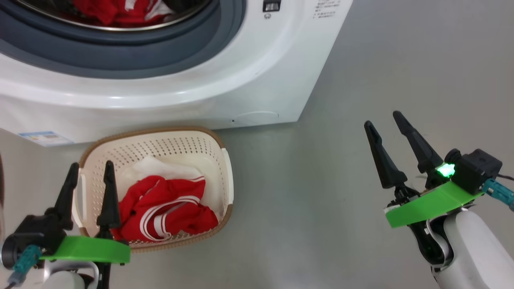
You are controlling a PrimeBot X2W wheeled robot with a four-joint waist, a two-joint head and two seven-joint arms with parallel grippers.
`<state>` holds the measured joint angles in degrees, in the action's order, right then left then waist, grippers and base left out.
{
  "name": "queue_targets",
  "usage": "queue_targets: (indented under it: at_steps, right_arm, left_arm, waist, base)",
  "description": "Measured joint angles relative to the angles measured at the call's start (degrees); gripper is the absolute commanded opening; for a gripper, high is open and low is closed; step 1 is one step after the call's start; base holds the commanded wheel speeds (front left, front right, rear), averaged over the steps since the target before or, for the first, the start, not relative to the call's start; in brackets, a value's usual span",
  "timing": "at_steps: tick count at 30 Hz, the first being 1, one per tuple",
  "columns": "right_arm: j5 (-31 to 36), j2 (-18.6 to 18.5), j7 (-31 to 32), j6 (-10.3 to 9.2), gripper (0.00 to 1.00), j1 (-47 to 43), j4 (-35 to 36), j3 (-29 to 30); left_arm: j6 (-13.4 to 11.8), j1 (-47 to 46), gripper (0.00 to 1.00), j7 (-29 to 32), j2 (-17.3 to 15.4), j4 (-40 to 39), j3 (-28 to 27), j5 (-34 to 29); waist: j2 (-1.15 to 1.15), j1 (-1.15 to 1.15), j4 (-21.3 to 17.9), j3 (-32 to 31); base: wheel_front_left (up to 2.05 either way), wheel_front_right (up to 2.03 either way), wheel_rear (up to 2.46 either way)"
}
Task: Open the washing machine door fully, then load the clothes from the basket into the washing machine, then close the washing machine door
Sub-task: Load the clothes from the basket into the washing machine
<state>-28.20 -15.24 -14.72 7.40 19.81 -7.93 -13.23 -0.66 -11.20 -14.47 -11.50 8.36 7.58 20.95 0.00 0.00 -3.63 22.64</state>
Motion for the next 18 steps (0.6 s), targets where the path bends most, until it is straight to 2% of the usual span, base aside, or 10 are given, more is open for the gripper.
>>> queue_targets:
  at_steps: [18]
  right_arm:
    - [1.0,0.5,0.0,0.00,1.00,5.1,1.7,-0.6]
  left_arm:
    - [2.6,-9.4,1.00,0.0,-0.3,9.5,1.1,0.2]
  waist:
    - [0.00,0.00,-1.1,9.6]
  base:
    - [0.00,0.00,0.00]
